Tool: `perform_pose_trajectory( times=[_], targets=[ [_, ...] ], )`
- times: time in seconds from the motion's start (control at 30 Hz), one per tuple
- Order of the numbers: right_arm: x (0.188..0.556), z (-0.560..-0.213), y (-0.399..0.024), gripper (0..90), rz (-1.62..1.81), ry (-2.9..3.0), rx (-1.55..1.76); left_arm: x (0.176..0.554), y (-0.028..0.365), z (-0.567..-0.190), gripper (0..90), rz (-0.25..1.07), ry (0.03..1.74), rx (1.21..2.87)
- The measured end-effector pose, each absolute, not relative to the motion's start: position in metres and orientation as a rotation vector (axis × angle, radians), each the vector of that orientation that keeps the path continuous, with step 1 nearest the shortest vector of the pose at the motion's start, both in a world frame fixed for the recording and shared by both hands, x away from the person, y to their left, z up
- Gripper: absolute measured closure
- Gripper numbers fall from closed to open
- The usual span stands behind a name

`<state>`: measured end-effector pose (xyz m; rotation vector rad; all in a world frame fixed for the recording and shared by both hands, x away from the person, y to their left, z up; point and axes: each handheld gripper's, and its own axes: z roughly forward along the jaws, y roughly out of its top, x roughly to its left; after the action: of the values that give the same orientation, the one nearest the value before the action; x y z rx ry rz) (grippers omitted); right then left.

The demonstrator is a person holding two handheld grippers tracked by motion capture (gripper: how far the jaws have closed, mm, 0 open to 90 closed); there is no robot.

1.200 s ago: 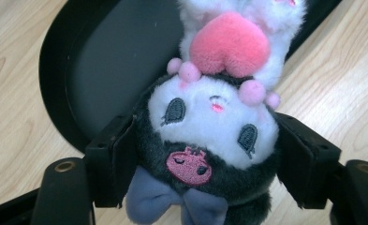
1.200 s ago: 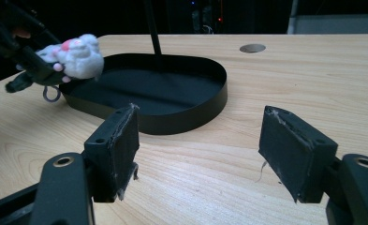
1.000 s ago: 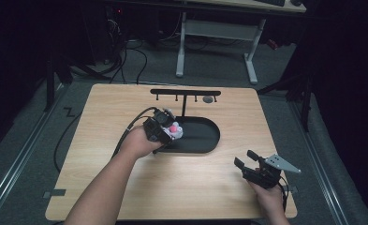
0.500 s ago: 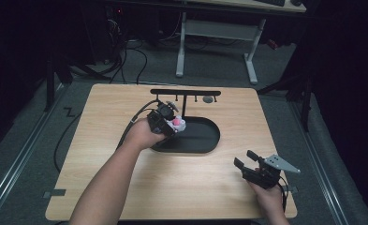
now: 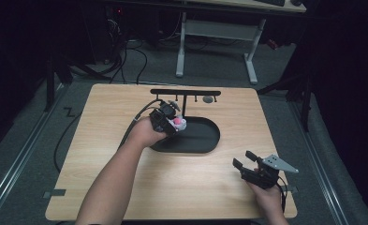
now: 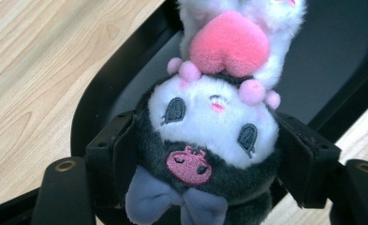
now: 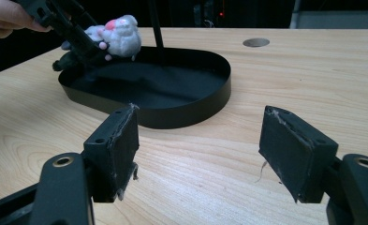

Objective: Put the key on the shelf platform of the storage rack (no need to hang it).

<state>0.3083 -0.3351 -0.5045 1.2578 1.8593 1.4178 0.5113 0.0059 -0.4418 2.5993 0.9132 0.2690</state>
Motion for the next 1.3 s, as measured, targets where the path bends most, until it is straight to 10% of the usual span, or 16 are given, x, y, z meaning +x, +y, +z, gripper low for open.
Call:
perform_pose_trajectory(
  times=[1.3],
  targets=[
    [0.31, -0.506, -0.333, 28.9, 1.406, 1.87, 1.261, 0.519, 0.012, -0.474, 28.1, 0.256, 1.002, 2.642]
  ],
)
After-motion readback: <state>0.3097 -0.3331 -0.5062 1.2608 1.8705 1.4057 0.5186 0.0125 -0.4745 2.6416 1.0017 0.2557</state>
